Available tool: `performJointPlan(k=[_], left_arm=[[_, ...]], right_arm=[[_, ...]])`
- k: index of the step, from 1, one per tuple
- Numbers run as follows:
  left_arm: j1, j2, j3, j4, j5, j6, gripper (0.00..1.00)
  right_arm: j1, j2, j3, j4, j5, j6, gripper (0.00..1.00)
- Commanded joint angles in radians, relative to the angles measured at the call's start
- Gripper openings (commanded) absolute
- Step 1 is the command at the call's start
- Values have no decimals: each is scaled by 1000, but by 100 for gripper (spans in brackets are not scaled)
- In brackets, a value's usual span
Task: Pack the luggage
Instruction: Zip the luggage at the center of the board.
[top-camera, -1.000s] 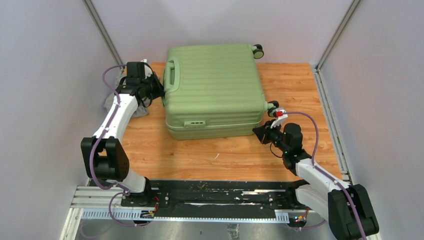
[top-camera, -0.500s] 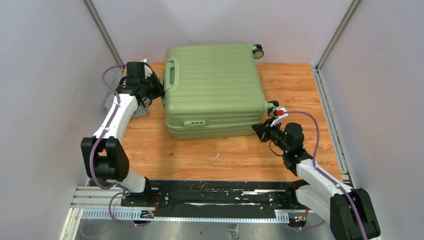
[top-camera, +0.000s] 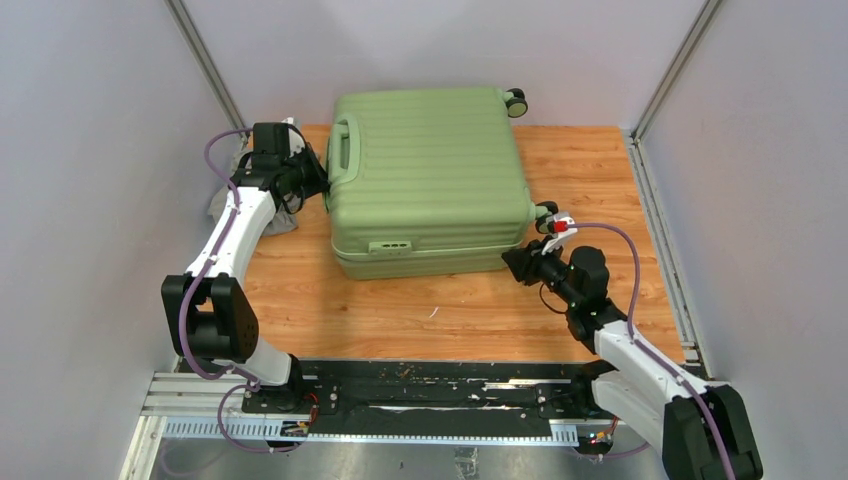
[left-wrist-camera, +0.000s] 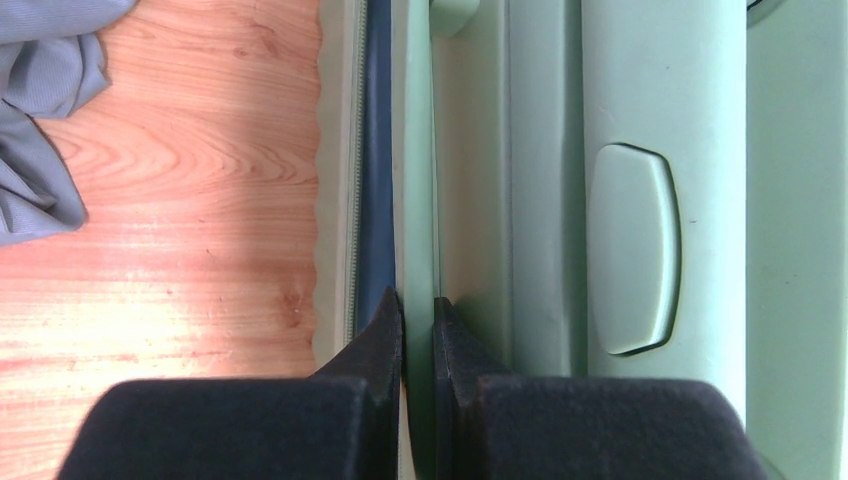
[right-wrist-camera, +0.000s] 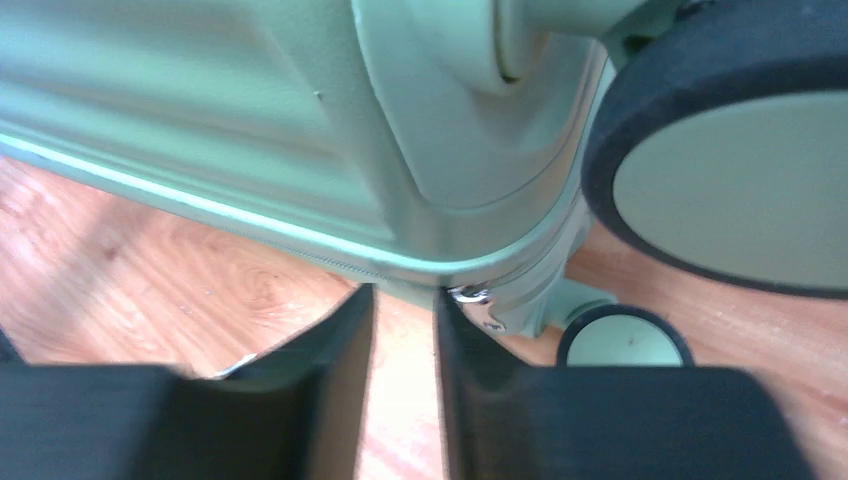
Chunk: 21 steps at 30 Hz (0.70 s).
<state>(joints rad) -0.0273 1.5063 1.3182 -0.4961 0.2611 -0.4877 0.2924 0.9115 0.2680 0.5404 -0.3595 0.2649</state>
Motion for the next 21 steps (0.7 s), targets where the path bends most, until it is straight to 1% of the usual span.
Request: performJointPlan(k=[1,4,6,9,11,12,15,19,21], left_arm=[[-9,-77,100,153,159,-39,0],[-9,-76,101,153,158,-35,0],[-9,-74,102,154,158,-33,0],[-9,-74,104,154,157,-36,0],[-9,-72,104,156,156,-40,0],[-9,-73,104,157,156,-41,0],[-9,-74,104,155,159,-41,0],[-9,-73,105,155,159,-41,0],[-9,-71,103,155,159,-40,0]], right_arm=[[11,-98,7,-98,98,-21,40],[-2,-176,-38,-119,115,-19,50],[-11,-194,-52,-119,122,-18,57],[-31,-149,-40,-99,116,-6,66],[-42,-95,-18,-77,98,-3,70],[-44,-71,-8,-63,89,-1,70],[-52,-8,7,-5,65,2,67],[-72,67,18,79,9,5,58],[-80,94,14,122,-16,8,56]])
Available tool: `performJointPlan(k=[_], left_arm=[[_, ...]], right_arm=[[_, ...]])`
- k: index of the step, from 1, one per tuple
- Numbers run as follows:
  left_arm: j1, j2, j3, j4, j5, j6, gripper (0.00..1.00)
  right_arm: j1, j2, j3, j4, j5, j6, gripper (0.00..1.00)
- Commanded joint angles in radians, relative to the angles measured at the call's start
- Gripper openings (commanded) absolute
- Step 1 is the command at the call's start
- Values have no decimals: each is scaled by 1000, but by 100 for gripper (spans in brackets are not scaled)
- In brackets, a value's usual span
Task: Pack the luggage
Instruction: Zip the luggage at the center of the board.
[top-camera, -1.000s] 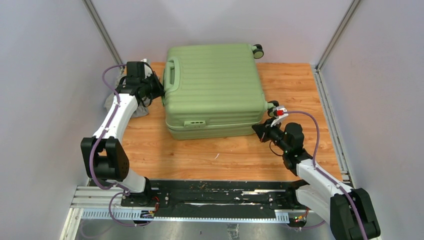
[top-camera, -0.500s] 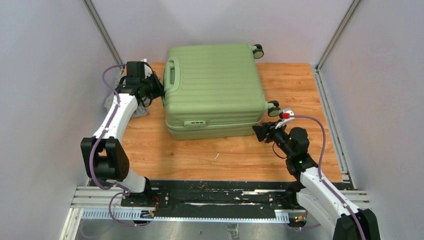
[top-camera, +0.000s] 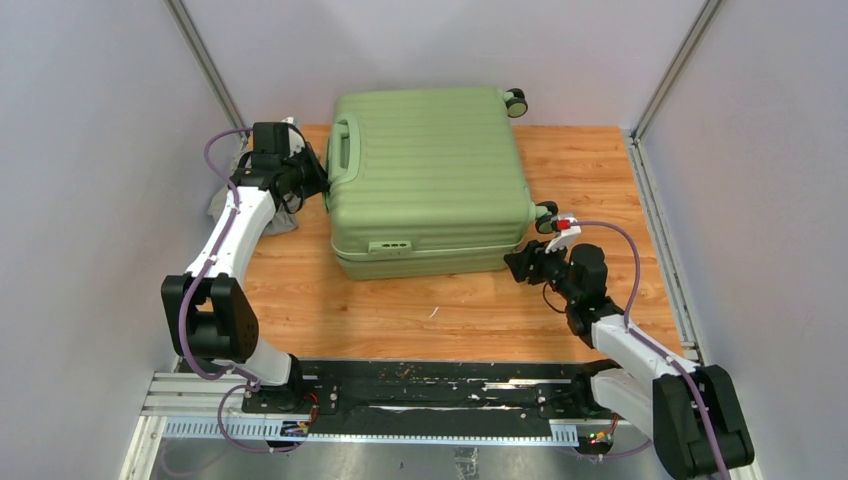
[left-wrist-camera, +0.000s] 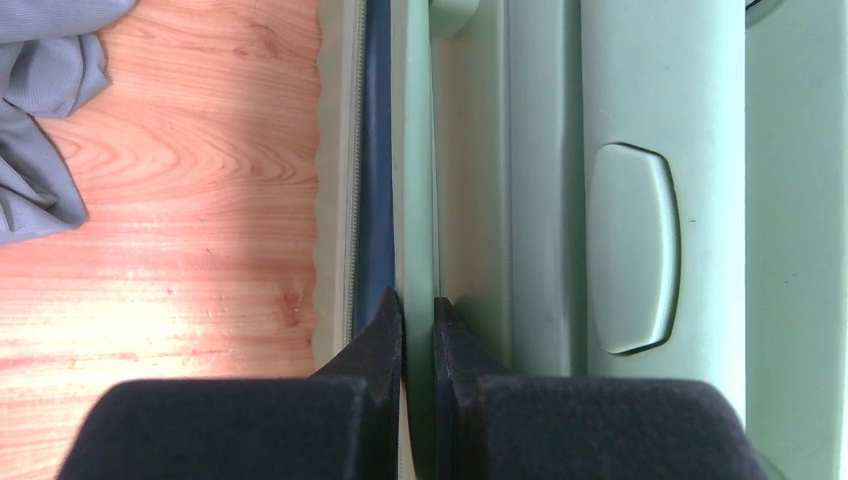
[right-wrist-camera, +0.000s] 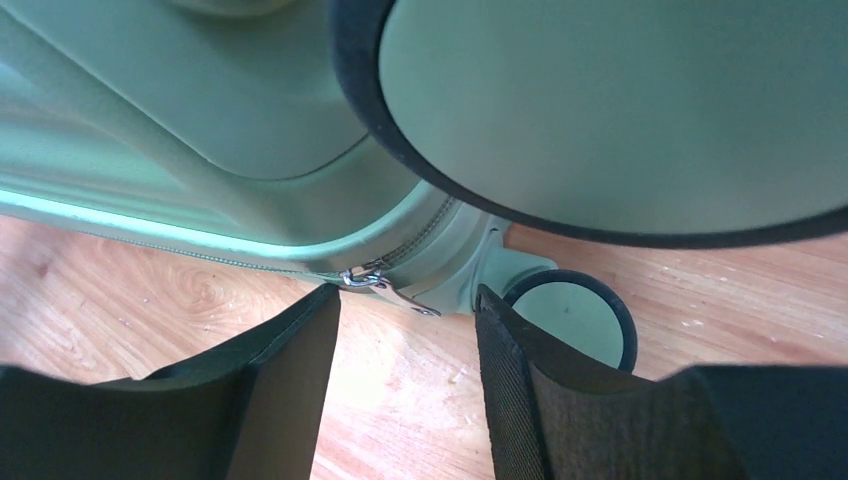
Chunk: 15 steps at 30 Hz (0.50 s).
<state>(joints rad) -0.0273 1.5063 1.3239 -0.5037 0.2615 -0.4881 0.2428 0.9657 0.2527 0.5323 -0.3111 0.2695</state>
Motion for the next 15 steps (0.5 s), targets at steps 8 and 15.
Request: performJointPlan(k=[8,15], left_arm=[[-9,-70,95,163,159,-41,0],[-9,-70,95,161,159,-39,0]], right_arm=[[-36,89,29,228,-122,-8,46],[-36,48,24,253,-167,-3,31]])
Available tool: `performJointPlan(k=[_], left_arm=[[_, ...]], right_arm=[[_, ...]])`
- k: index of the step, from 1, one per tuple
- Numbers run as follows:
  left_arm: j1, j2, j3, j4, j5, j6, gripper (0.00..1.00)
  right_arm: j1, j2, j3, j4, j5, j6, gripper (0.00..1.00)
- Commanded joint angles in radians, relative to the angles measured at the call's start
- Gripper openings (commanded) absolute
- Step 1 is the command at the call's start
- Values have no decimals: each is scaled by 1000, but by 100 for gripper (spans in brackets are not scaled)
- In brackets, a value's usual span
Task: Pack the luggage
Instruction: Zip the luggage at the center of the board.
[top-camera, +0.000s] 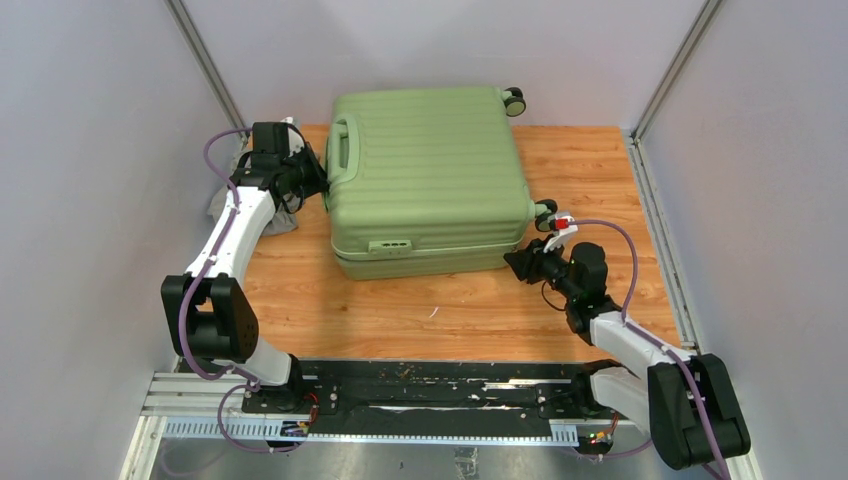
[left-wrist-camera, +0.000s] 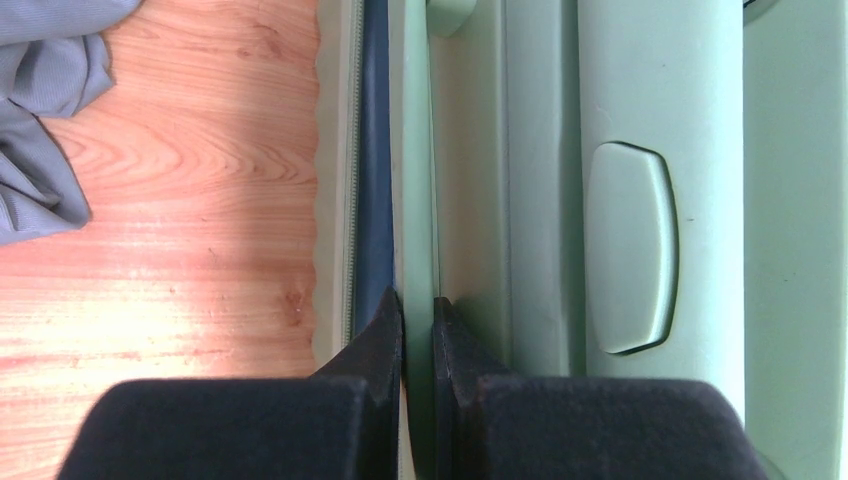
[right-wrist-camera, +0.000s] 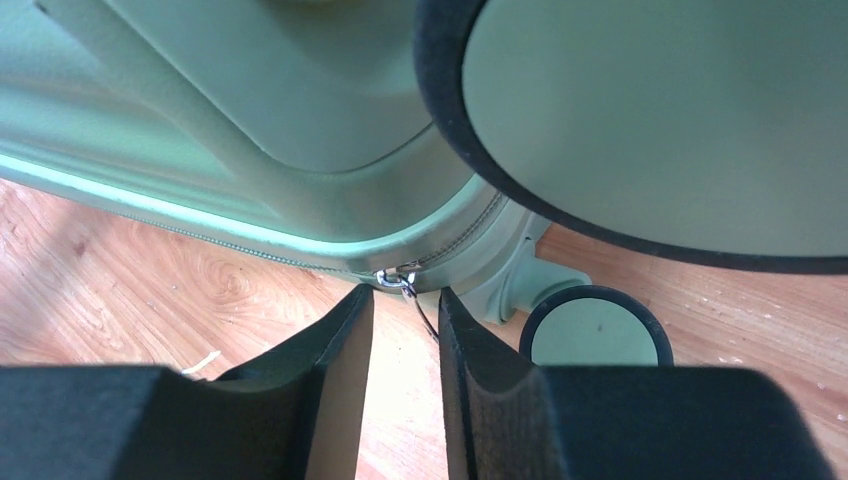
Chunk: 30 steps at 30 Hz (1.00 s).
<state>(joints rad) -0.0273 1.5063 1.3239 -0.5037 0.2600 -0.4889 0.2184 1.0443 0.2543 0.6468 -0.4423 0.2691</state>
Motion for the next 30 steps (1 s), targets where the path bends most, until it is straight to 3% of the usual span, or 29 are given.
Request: performJointPlan(k=[1,14,22,30], left_arm=[[-9,-71,96,162,160,-38,0],[-10,-78,87,161,165,-38,0],[-9,-80,87,161,165,-36,0],[-9,-79,87,160,166,-34,0]], right_arm=[[-12,-36,21,134,-36,-2,30],[-11,-51,33,115,-4,-11,17],[-10,-22,42,151,-48,17,0],[1,-41,43,147,-61,26,0]])
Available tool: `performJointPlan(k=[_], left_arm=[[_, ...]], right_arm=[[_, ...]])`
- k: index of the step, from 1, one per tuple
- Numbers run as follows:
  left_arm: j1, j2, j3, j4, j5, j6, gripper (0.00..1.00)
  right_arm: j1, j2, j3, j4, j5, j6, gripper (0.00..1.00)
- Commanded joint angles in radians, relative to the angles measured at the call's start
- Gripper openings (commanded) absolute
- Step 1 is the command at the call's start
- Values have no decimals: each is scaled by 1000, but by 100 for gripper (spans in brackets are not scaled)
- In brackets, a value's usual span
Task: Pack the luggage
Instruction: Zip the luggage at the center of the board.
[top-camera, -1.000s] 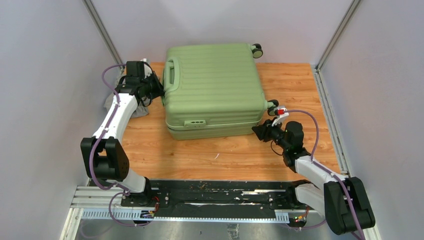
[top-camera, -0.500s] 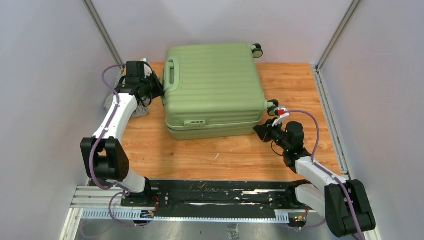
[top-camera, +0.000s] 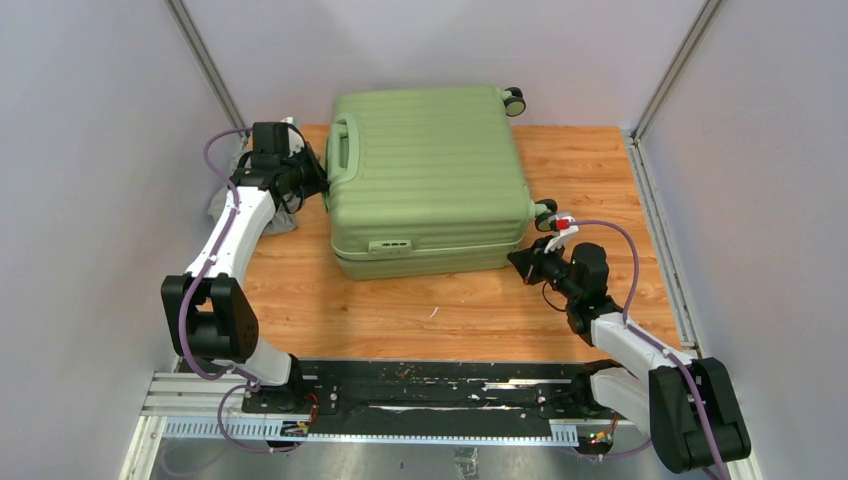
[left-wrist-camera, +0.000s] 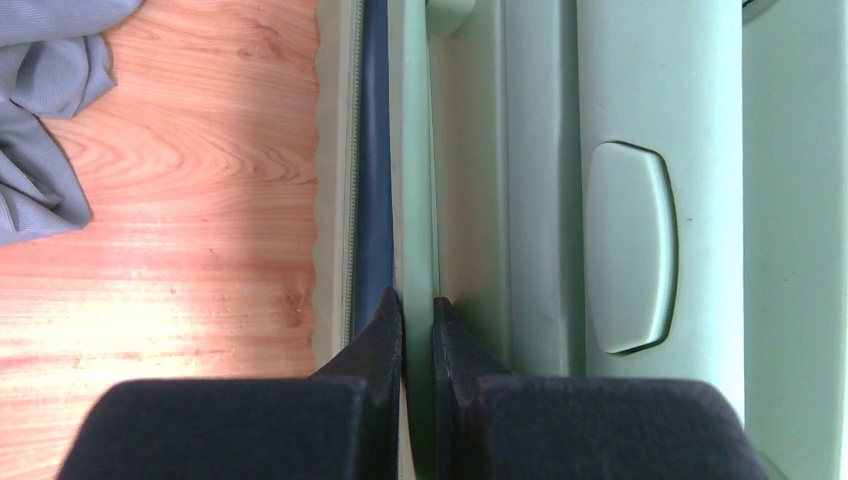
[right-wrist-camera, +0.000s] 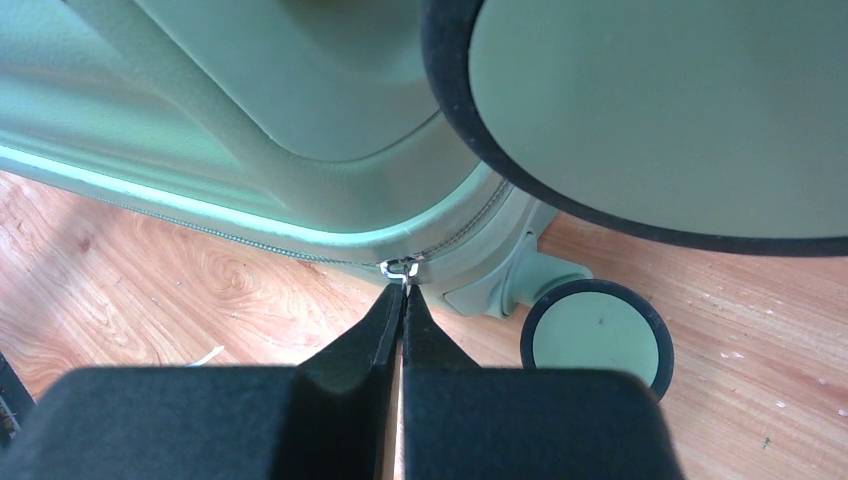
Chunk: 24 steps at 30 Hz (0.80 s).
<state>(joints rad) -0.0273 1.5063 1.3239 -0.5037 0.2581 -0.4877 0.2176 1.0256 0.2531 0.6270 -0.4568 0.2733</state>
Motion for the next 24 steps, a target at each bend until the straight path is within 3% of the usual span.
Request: performJointPlan(k=[1,14,24], left_arm=[[-10,-80,86,160,168,-35,0],[-46,-81,82,165,155,-26,0],[-72,-98,35,172,153,-20,0]], right_arm=[[9,-25,44,165,-47,21,0],[312,-23,76,82,74,-36,0],[512,113,168,107,186,-44,0]])
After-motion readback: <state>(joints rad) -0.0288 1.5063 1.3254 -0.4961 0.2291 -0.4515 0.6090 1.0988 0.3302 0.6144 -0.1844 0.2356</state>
